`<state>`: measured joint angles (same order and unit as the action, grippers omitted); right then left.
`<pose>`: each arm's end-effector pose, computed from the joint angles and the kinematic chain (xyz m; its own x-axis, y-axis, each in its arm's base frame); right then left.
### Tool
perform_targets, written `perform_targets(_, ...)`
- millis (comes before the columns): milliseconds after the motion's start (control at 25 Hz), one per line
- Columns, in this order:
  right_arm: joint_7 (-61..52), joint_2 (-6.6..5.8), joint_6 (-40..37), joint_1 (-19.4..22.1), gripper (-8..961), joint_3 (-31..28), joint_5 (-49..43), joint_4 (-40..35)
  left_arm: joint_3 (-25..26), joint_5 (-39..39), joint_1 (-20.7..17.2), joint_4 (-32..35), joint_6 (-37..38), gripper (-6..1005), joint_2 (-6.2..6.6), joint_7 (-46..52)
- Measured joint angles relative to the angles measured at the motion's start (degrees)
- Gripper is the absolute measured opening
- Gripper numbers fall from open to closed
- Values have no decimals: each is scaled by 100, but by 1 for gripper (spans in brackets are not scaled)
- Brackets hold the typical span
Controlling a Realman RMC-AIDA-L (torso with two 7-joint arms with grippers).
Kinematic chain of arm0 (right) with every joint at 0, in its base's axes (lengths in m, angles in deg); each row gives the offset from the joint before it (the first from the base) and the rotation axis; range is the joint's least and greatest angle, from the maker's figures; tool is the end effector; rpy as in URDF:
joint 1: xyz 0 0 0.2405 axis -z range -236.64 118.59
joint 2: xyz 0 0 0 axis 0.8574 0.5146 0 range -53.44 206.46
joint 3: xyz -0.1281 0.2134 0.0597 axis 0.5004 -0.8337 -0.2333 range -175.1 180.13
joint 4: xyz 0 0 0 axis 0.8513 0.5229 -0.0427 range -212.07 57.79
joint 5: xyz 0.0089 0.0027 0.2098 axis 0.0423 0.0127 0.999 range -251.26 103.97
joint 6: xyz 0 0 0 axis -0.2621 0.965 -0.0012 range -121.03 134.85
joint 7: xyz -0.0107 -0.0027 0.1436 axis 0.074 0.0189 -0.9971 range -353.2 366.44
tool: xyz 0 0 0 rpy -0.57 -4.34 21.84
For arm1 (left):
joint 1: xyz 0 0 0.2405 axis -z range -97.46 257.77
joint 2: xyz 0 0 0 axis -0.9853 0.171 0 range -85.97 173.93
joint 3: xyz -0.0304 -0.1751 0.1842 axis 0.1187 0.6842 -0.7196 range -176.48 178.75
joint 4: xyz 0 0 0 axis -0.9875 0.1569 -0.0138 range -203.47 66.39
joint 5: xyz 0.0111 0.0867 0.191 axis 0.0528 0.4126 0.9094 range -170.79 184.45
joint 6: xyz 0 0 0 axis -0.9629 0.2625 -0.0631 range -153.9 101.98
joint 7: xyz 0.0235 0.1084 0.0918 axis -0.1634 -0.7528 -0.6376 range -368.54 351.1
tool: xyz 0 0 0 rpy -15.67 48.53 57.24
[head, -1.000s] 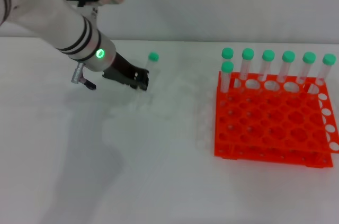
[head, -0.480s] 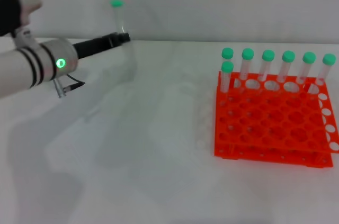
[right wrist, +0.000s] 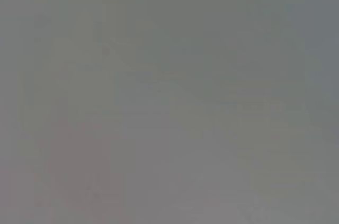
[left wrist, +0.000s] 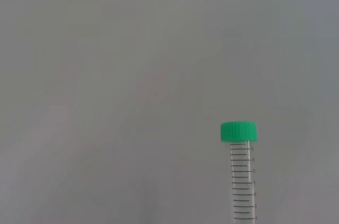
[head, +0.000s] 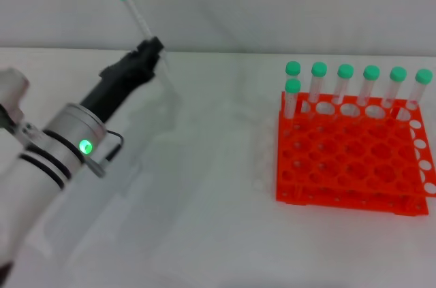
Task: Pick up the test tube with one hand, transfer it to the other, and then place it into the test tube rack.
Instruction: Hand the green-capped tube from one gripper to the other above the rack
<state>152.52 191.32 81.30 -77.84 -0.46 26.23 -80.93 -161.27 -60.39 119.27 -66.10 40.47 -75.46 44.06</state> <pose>0.4073 0.2807 0.0725 0.5326 0.0807 -0.8425 -0.8463 0.0636 -0.5289 -0.2584 0.3839 -0.0355 0.2465 0.1940 0.9495 0.9010 -0.4069 -0.1507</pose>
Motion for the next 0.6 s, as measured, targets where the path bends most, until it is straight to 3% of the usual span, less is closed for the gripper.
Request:
perform_targets(160, -38, -3, -40, -24, 734, 6, 63, 0, 8, -7, -168, 701, 314, 192, -16, -1376)
perform_targets(360, -193, -7, 18, -42, 734, 116, -39, -60, -19, 512, -166, 1201, 398, 192, -44, -2789)
perform_targets(600, -1146, -102, 532, 76, 733, 948, -168, -673, -12, 1315, -90, 1437, 197, 192, -87, -3900)
